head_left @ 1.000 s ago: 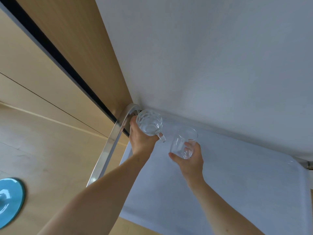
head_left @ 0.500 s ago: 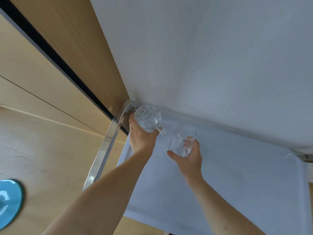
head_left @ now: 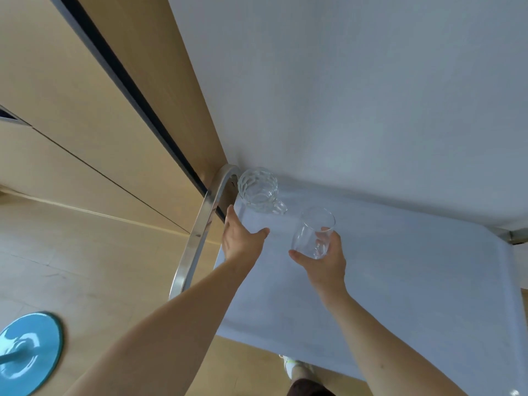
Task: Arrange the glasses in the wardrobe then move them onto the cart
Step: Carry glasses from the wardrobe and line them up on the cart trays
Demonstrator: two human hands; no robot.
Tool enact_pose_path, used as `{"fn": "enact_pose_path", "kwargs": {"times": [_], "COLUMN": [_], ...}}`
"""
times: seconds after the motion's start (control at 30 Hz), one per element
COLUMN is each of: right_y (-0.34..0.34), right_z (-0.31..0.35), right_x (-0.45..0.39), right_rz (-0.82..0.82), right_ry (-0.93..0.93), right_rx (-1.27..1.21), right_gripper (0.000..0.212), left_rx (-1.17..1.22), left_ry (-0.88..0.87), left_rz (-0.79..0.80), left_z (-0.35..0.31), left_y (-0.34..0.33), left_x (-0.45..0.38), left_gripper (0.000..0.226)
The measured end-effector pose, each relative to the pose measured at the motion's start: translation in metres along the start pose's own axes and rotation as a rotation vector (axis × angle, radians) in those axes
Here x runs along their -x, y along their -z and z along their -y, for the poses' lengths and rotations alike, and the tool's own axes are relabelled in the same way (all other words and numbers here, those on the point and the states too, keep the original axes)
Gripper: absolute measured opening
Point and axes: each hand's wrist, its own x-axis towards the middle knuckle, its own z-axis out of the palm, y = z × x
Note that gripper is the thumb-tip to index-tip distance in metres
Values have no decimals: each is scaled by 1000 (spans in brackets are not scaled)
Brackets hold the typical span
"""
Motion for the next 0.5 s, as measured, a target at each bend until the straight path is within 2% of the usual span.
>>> {"fn": "enact_pose_path", "kwargs": {"times": [0.2, 0.5], "right_y": [1, -3], "right_z": [-5, -27], "right_x": [60, 193], "right_rz": [-53, -111], "right_ry": [40, 108], "right_rx": [-54, -88], "right_gripper": [81, 80], "left_rx": [-120, -334], "left_ry": [-182, -487], "left_rz": [139, 209], "left_z": [32, 88], "left_y": [20, 68], "left_x": [48, 127], "left_gripper": [90, 80]}}
